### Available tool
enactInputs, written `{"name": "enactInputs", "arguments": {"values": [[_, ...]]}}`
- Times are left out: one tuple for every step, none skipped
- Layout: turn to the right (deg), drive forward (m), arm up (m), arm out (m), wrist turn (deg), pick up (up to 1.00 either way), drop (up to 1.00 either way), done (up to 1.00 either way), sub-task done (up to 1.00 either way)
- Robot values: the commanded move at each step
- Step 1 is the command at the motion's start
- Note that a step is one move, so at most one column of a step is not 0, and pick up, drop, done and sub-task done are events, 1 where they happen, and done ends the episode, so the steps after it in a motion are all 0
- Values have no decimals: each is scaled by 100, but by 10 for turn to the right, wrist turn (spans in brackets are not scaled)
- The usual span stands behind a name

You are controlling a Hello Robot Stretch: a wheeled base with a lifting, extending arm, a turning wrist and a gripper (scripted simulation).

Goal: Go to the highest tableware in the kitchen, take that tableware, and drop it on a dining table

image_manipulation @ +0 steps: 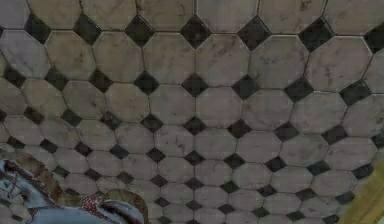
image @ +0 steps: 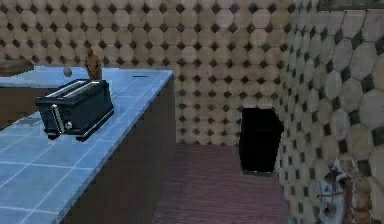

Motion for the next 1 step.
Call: {"name": "enactInputs", "arguments": {"values": [[-30, 0, 0, 0, 0, 0, 0, 0, 0]]}}
